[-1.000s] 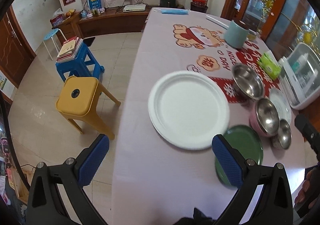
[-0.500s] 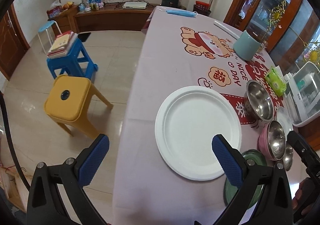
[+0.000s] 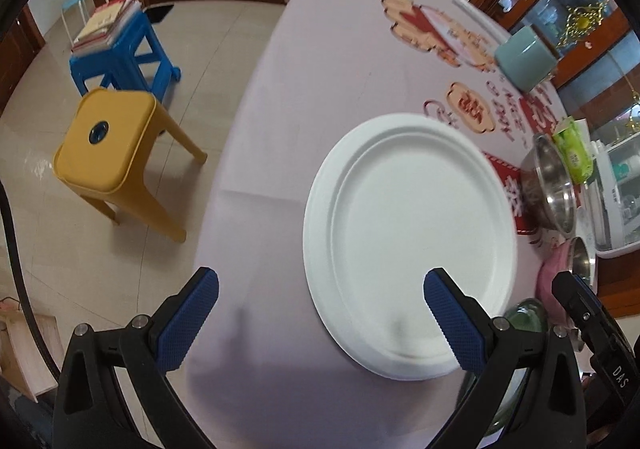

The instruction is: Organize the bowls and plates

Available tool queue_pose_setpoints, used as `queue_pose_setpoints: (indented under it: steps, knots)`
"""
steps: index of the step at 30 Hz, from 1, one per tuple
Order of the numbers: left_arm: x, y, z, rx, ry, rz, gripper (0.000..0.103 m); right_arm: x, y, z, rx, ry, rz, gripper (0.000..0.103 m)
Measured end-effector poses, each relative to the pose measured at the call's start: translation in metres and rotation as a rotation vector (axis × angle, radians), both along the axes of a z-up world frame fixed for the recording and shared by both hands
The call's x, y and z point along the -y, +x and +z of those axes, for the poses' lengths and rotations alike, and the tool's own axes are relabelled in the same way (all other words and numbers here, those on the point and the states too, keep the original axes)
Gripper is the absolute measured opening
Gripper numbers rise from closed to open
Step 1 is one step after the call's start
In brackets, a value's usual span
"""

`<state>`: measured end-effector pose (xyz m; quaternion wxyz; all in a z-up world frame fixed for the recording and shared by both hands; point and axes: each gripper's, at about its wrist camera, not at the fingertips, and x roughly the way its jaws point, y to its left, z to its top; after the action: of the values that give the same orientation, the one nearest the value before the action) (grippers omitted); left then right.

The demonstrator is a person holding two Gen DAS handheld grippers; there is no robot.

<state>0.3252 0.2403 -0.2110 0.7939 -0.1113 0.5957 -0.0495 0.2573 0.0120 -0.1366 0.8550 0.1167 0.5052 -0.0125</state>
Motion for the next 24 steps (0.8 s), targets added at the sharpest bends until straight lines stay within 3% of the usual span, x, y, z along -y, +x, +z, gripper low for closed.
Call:
queue_pose_setpoints:
  steps: [12,24]
  knots:
    - [0.008,0.02,-0.035,-0.058,-0.004,-0.044,0.097,0.001,0.019,-0.037,-0.071,-0.041,-0.007,0.069]
    - [0.016,0.025,-0.038,-0.049,-0.014,-0.087,0.08,0.01,0.031,-0.055,-0.114,-0.036,-0.037,0.055]
